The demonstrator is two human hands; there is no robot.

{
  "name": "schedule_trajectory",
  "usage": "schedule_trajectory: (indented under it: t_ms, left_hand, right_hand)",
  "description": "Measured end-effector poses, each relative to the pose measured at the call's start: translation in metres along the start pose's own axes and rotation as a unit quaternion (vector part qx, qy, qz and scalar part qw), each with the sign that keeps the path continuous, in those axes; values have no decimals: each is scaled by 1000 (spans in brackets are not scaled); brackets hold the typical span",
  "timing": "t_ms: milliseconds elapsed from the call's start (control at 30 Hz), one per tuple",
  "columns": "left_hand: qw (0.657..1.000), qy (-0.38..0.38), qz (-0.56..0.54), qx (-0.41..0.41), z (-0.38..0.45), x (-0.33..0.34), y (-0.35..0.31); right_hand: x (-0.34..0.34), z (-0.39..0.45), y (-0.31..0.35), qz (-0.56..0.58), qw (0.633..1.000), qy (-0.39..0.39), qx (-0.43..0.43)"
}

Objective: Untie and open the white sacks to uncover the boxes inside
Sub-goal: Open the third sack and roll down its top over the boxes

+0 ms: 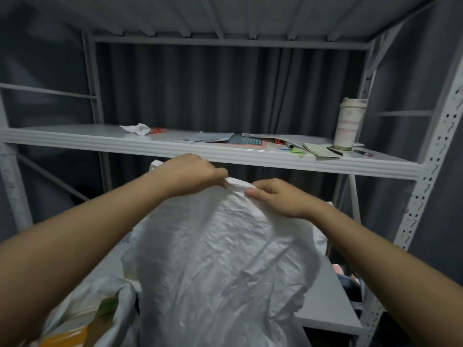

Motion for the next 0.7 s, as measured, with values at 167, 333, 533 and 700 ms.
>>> schedule_trajectory:
  t_ms: [167, 333, 533, 700]
  left_hand:
    - [952, 145, -264, -46, -8, 5, 4]
    - [999, 22, 38, 5, -3, -3, -5]
    - [957, 153, -245, -38, -8, 13, 1]
    - [990, -90, 15, 105, -12, 18, -13]
  right_hand:
    - [4, -4, 4, -319, 925, -121, -166]
    - [7, -1, 7, 66, 997, 24, 19]
    - [19, -10, 18, -319, 931, -117, -134]
    - [21, -13, 2, 170, 966, 174, 82]
Point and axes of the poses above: each hand's wrist, its own z-axis towards the middle knuckle, its own x-axis out of the palm, y = z × x, the point moved 4 cm from there along z, towards the middle knuckle
